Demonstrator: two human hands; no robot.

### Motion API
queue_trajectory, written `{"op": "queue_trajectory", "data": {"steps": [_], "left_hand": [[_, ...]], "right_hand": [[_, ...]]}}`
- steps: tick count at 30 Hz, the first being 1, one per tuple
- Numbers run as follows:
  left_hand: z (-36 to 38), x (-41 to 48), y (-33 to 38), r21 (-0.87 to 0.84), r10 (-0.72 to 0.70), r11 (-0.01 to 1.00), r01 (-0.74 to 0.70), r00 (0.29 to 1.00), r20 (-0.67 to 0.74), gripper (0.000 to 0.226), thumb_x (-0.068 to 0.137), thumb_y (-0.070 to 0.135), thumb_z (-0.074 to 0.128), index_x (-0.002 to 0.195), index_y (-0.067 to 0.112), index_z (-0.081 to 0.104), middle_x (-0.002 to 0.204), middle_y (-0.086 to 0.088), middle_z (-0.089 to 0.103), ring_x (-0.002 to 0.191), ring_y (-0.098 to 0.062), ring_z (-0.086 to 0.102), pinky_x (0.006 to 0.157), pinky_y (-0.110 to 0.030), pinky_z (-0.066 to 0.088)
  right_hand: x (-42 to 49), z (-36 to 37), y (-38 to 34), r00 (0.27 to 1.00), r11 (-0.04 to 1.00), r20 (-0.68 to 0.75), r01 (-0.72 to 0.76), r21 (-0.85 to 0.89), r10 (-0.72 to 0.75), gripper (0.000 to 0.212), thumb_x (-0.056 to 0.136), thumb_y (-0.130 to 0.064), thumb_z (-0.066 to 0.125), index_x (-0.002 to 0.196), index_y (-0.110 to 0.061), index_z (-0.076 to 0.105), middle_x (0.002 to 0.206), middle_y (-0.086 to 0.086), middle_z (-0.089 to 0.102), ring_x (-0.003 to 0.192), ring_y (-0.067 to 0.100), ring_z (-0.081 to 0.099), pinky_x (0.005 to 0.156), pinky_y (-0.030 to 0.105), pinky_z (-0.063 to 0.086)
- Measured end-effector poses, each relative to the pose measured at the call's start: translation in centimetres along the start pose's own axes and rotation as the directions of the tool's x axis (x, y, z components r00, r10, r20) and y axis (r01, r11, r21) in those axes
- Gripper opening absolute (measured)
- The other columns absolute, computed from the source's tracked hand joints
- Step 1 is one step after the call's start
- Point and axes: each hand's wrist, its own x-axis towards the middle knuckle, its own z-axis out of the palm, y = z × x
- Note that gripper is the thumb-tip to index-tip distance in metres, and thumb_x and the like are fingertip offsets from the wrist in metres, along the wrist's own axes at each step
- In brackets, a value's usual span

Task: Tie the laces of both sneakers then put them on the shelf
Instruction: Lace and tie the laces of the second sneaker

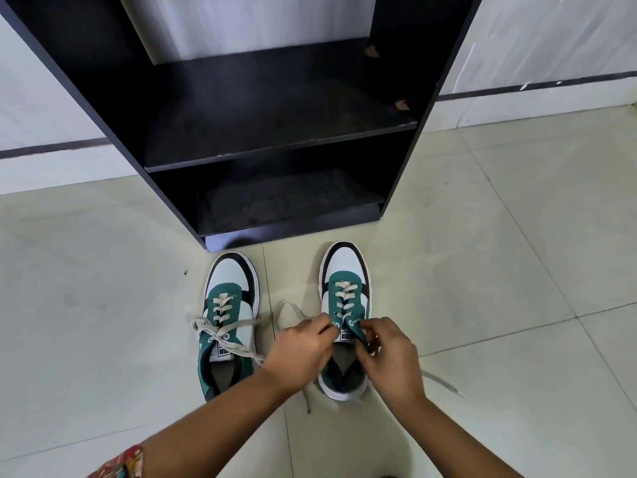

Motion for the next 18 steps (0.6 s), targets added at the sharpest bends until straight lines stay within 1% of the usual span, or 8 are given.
{"op": "queue_trajectory", "data": {"steps": [2, 4, 6, 8, 9, 13, 16, 18], "left_hand": [[0.6, -0.7, 0.1, -0.056, -0.023, 0.998, 0.021, 0.999, -0.034, 0.018, 0.081, 0.024, 0.05, 0.092, 0.02, 0.064, 0.086, 0.004, 0.061, 0.064, -0.012, 0.063, 0.048, -0.023, 0.052], [-0.4, -0.7, 1.3, -0.435, -0.373, 0.843, 0.317, 0.927, -0.046, 0.013, 0.083, 0.03, 0.061, 0.089, 0.019, 0.065, 0.08, 0.008, 0.061, 0.066, -0.01, 0.061, 0.057, -0.02, 0.051], [-1.2, 0.0, 2.3, -0.729, -0.688, 0.371, 0.575, 0.698, 0.2, 0.03, 0.08, 0.044, 0.064, 0.077, 0.014, 0.061, 0.069, 0.005, 0.062, 0.061, -0.014, 0.06, 0.06, -0.021, 0.05], [-1.6, 1.0, 2.4, -0.701, -0.722, -0.026, 0.712, 0.472, 0.506, 0.045, 0.079, 0.056, 0.058, 0.075, 0.011, 0.057, 0.067, -0.003, 0.062, 0.059, -0.02, 0.059, 0.057, -0.029, 0.053], [-1.6, 1.5, 2.3, -0.663, -0.704, -0.134, 0.737, 0.4, 0.587, 0.046, 0.079, 0.057, 0.058, 0.077, 0.01, 0.058, 0.067, -0.006, 0.06, 0.058, -0.021, 0.057, 0.055, -0.029, 0.051], [-1.1, 3.0, 2.1, -0.689, -0.724, -0.241, 0.683, 0.346, 0.597, 0.029, 0.078, 0.037, 0.07, 0.082, 0.01, 0.063, 0.072, -0.003, 0.064, 0.062, -0.017, 0.058, 0.052, -0.023, 0.044], [-0.6, 3.3, 1.9, -0.776, -0.807, -0.284, 0.563, 0.295, 0.511, 0.009, 0.077, 0.013, 0.072, 0.072, 0.009, 0.066, 0.068, -0.009, 0.066, 0.063, -0.023, 0.059, 0.053, -0.023, 0.043], [-0.5, 3.0, 1.4, -0.791, -0.839, -0.307, 0.529, 0.241, 0.487, 0.016, 0.08, 0.003, 0.066, 0.065, 0.009, 0.064, 0.059, -0.009, 0.061, 0.055, -0.021, 0.055, 0.051, -0.024, 0.042]], "right_hand": [[-0.8, 0.2, 0.5, 0.999, 1.0, -0.033, 0.018, 0.025, -0.017, 0.023, 0.076, -0.017, 0.072, 0.098, -0.021, 0.068, 0.082, -0.01, 0.06, 0.063, 0.001, 0.053, 0.061, 0.013, 0.045], [-1.5, -0.2, 0.3, 0.995, 0.991, -0.072, -0.067, 0.115, 0.075, 0.012, 0.082, -0.033, 0.067, 0.09, -0.025, 0.07, 0.079, -0.008, 0.065, 0.063, 0.004, 0.06, 0.062, 0.022, 0.052], [-1.2, -0.6, -0.2, 0.939, 0.894, -0.012, -0.322, 0.312, 0.342, 0.037, 0.083, -0.05, 0.058, 0.072, -0.016, 0.068, 0.064, 0.001, 0.065, 0.056, 0.017, 0.061, 0.058, 0.034, 0.052], [0.2, -0.8, -0.6, 0.793, 0.644, 0.189, -0.586, 0.492, 0.579, 0.057, 0.079, -0.057, 0.06, 0.068, -0.001, 0.059, 0.058, 0.01, 0.059, 0.048, 0.026, 0.051, 0.05, 0.035, 0.045], [0.9, -0.7, -0.8, 0.727, 0.534, 0.284, -0.663, 0.524, 0.625, 0.055, 0.076, -0.056, 0.064, 0.068, -0.002, 0.057, 0.059, 0.011, 0.055, 0.048, 0.025, 0.047, 0.048, 0.032, 0.041], [2.3, -0.5, -1.4, 0.647, 0.362, 0.396, -0.724, 0.587, 0.651, 0.027, 0.075, -0.029, 0.072, 0.07, -0.007, 0.058, 0.064, 0.012, 0.054, 0.049, 0.021, 0.043, 0.047, 0.026, 0.032], [2.3, -0.8, -1.5, 0.615, 0.252, 0.454, -0.731, 0.634, 0.644, 0.017, 0.082, -0.013, 0.065, 0.067, -0.008, 0.059, 0.06, 0.006, 0.053, 0.05, 0.017, 0.046, 0.051, 0.024, 0.038], [2.0, -1.0, -1.6, 0.615, 0.203, 0.466, -0.716, 0.668, 0.636, 0.018, 0.087, -0.012, 0.06, 0.07, -0.008, 0.059, 0.06, 0.004, 0.053, 0.053, 0.016, 0.05, 0.048, 0.023, 0.045]]}}
